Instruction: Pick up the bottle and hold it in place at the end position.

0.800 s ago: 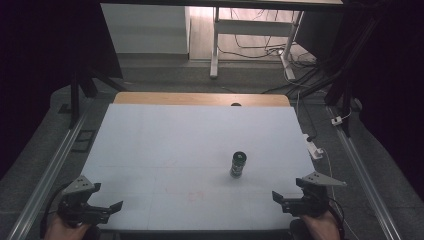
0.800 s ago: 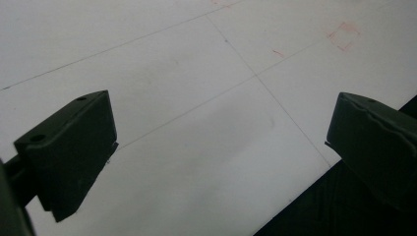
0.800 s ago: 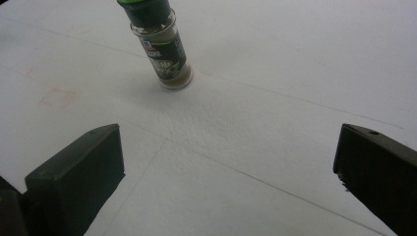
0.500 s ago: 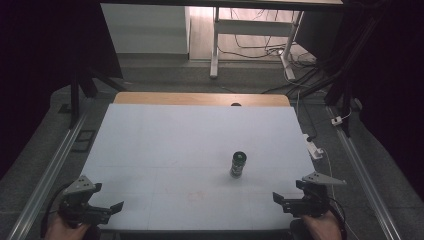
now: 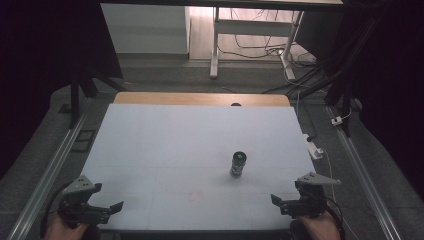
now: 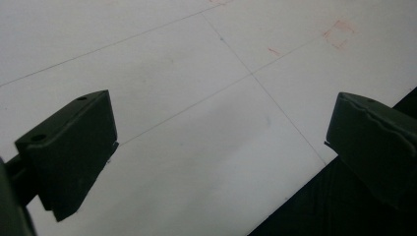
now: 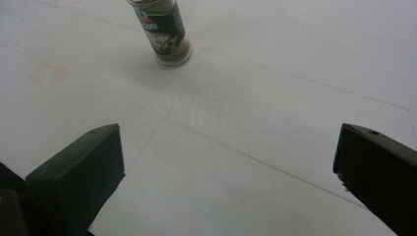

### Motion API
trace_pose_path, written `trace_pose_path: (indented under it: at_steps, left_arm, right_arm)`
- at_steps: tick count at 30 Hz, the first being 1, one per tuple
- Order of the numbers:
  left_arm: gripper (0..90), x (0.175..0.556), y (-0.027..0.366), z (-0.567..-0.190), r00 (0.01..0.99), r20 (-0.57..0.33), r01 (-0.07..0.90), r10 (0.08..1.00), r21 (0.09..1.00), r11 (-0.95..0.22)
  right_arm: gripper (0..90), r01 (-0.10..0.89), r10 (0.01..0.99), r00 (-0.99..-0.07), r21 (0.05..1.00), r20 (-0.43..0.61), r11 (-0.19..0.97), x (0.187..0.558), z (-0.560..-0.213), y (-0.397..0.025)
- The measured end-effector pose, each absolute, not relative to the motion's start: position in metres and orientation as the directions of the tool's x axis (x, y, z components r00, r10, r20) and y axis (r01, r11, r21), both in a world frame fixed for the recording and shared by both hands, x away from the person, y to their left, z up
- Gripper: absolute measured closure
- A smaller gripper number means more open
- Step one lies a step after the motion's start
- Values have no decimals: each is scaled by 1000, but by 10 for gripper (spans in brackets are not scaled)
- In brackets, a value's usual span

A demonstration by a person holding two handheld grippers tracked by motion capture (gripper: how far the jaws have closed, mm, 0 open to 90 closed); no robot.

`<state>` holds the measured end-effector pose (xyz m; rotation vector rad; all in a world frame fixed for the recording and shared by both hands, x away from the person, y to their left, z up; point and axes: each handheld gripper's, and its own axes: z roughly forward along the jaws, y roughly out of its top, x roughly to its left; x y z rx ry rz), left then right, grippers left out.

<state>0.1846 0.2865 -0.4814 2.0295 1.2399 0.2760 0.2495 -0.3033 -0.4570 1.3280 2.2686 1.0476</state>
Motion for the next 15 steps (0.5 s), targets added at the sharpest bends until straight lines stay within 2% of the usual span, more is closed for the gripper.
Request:
trace_pose_path:
  at_steps: [15]
  left_arm:
    - [3,185,287,-481,513,-191,685,837,679,-265]
  right_arm:
    - [0,583,824,-562,742,74,330,251,-455,-296]
